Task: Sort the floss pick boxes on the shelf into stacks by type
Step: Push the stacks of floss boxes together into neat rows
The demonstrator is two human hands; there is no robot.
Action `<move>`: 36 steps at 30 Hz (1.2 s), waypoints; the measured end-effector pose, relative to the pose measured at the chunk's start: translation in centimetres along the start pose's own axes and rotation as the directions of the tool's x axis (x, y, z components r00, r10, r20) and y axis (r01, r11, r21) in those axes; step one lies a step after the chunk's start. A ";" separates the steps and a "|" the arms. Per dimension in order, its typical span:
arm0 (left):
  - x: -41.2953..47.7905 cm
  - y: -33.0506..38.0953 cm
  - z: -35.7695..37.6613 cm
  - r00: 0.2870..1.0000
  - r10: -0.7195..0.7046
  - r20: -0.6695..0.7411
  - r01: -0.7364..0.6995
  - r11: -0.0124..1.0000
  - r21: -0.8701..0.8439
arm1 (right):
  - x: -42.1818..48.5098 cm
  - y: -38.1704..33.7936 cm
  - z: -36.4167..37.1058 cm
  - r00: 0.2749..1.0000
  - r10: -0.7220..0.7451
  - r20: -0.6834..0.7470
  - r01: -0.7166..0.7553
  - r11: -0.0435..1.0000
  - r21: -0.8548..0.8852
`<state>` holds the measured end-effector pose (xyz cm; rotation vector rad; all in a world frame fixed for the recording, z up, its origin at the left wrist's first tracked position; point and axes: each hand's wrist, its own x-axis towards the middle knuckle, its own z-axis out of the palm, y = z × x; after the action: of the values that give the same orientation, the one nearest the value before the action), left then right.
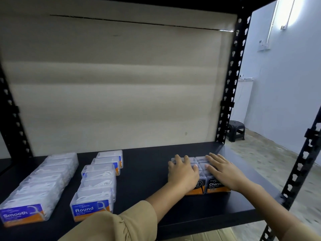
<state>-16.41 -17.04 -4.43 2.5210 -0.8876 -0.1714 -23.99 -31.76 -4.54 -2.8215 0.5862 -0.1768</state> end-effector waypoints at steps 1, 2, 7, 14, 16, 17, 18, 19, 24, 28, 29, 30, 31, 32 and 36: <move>0.0 0.0 0.0 1.000 -0.001 0.003 0.001 1.000 0.003 | 0.0 0.0 0.0 1.000 -0.001 -0.002 0.001 1.000 0.000; 0.0 0.0 0.0 1.000 -0.003 0.007 0.003 1.000 0.008 | 0.0 0.0 0.1 1.000 -0.002 -0.001 0.002 1.000 -0.002; -0.3 0.0 -1.0 0.997 -0.016 0.078 0.012 0.998 0.062 | -0.1 -0.1 -0.3 0.999 0.025 0.024 -0.023 0.997 -0.071; -4.3 -3.6 -4.7 0.999 0.045 0.004 -0.045 0.999 -0.026 | -1.4 -5.1 -0.5 0.990 -0.117 -0.078 0.112 0.991 -0.072; -6.3 -5.8 -5.9 0.998 0.050 -0.050 -0.051 0.999 -0.006 | -1.6 -7.7 0.0 0.978 -0.192 -0.087 0.186 0.980 -0.067; -7.2 -6.9 -6.5 0.996 0.049 -0.078 -0.049 0.999 0.007 | -1.7 -9.1 0.4 0.969 -0.229 -0.090 0.224 0.973 -0.063; -8.2 -8.1 -7.0 0.993 0.042 -0.109 -0.039 0.999 0.030 | -1.8 -10.4 0.9 0.958 -0.269 -0.095 0.265 0.963 -0.052; -9.1 -9.4 -7.4 0.990 0.032 -0.140 -0.024 0.998 0.059 | -1.9 -11.8 1.4 0.945 -0.311 -0.098 0.309 0.950 -0.035; -13.4 -15.1 -8.6 0.966 -0.005 -0.257 0.078 0.958 0.275 | -2.5 -18.8 3.7 0.885 -0.462 -0.062 0.465 0.882 0.079; -14.8 -18.2 -8.4 0.955 -0.073 -0.288 0.166 0.934 0.316 | -1.5 -23.4 5.4 0.859 -0.506 -0.077 0.509 0.832 0.222; -14.9 -18.6 -8.3 0.958 -0.061 -0.281 0.157 0.929 0.335 | -1.3 -24.4 5.6 0.860 -0.504 -0.074 0.505 0.824 0.257; -15.1 -18.9 -8.2 0.961 -0.043 -0.275 0.144 0.923 0.356 | -1.1 -25.3 5.7 0.864 -0.499 -0.057 0.494 0.822 0.283; -15.2 -19.2 -8.1 0.962 -0.033 -0.272 0.136 0.920 0.368 | -0.9 -26.1 5.8 0.866 -0.499 -0.033 0.485 0.823 0.297; -15.3 -19.3 -8.0 0.962 -0.029 -0.271 0.133 0.917 0.375 | -0.8 -26.9 5.8 0.864 -0.504 -0.003 0.482 0.824 0.300; -15.7 -19.7 -8.1 0.961 0.032 -0.275 0.083 0.915 0.395 | -0.3 -29.0 6.1 0.846 -0.516 0.134 0.486 0.849 0.206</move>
<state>-15.55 9.31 -6.89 2.8378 -0.8423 0.3905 -12.41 -4.59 -2.61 -2.7216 -0.2169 -0.0503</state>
